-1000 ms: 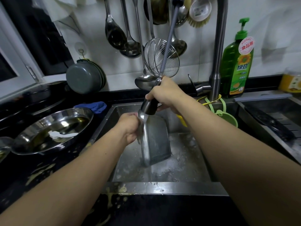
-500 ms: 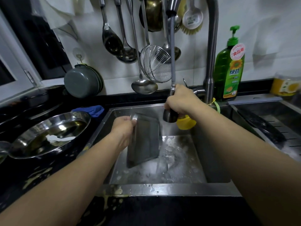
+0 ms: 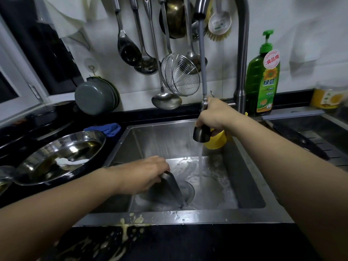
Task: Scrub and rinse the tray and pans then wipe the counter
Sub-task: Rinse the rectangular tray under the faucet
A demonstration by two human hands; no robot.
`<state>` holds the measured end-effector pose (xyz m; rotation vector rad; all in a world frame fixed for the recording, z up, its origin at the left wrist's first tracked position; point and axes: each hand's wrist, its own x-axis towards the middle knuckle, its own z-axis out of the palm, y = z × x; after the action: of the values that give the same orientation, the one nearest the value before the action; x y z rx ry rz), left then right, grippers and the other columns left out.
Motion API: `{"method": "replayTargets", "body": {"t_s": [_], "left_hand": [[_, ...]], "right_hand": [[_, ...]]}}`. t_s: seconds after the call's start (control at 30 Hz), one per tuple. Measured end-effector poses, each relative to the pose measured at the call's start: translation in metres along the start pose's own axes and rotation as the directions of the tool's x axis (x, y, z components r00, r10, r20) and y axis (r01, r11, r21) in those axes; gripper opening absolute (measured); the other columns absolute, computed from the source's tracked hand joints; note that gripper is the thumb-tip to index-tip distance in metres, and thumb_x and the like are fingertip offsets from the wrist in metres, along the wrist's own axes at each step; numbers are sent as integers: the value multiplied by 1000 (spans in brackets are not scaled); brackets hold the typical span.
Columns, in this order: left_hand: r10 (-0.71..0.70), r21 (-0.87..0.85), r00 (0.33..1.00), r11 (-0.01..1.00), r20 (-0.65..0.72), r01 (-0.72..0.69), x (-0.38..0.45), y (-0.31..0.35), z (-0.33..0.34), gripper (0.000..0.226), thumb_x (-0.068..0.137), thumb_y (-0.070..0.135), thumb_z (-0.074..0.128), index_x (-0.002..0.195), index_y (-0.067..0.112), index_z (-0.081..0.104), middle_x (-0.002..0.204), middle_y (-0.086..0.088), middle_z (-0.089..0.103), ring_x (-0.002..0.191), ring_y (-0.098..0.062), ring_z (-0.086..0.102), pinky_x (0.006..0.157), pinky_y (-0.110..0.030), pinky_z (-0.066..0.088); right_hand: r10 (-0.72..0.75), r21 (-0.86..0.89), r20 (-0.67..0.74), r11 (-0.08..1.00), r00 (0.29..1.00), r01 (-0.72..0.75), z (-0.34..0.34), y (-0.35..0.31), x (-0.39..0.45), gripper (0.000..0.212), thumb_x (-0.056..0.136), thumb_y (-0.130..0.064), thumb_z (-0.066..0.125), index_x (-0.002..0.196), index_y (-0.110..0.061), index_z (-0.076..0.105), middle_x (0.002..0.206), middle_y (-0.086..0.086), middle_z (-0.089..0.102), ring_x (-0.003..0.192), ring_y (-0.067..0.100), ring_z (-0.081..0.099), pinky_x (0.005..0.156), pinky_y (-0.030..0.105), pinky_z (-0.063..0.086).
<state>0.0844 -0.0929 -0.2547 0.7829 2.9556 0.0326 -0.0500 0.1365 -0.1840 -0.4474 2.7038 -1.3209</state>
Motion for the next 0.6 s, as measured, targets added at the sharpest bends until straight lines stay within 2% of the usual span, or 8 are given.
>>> {"method": "replayTargets", "body": {"t_s": [0.1,0.2,0.27,0.4,0.53,0.6], "left_hand": [[120,154,985,983,-121,-101,-11,-4,-3,11,93,16,67,101,22,62,101,7,55,96,-11,51,79,-29,48],[210,331,972,929,-108,-164,-19,-4,10,25,81,9,78,87,24,59,90,8,54,84,-13,50,60,-30,46],[249,406,964,894,-95,-191,-20,-7,13,27,77,10,82,88,23,60,89,7,55,82,-14,52,54,-27,41],[298,513,952,828,-65,-224,-12,-22,17,21,83,11,73,96,17,58,93,-2,56,78,-21,59,53,-33,50],[340,565,940,779,-17,-271,-6,-31,23,9,92,13,60,100,16,58,96,-5,61,80,-24,63,62,-37,57],[378,577,925,761,-23,-297,-8,-34,25,13,96,13,50,103,15,61,100,-6,66,86,-25,66,70,-37,59]], "right_hand": [[-5,37,24,999,1000,4,2,-1,-2,34,78,-11,76,102,-14,52,101,14,61,88,33,66,62,52,62],[-13,77,45,997,999,9,0,-1,-3,32,78,-9,75,102,-13,55,99,14,64,86,33,68,62,52,63],[-13,126,75,992,997,4,1,-2,-5,32,79,-8,74,104,-12,55,100,15,66,85,33,70,61,48,63],[-47,289,151,957,987,1,13,-8,-12,38,80,-6,74,110,-12,53,100,16,67,81,31,71,56,38,60],[-114,407,163,913,980,38,26,-19,-17,33,80,-3,74,104,-15,55,87,8,66,73,27,70,60,41,61],[-129,444,159,895,979,46,30,-21,-17,31,80,-3,74,100,-16,55,87,8,66,72,27,70,63,44,60]]}}
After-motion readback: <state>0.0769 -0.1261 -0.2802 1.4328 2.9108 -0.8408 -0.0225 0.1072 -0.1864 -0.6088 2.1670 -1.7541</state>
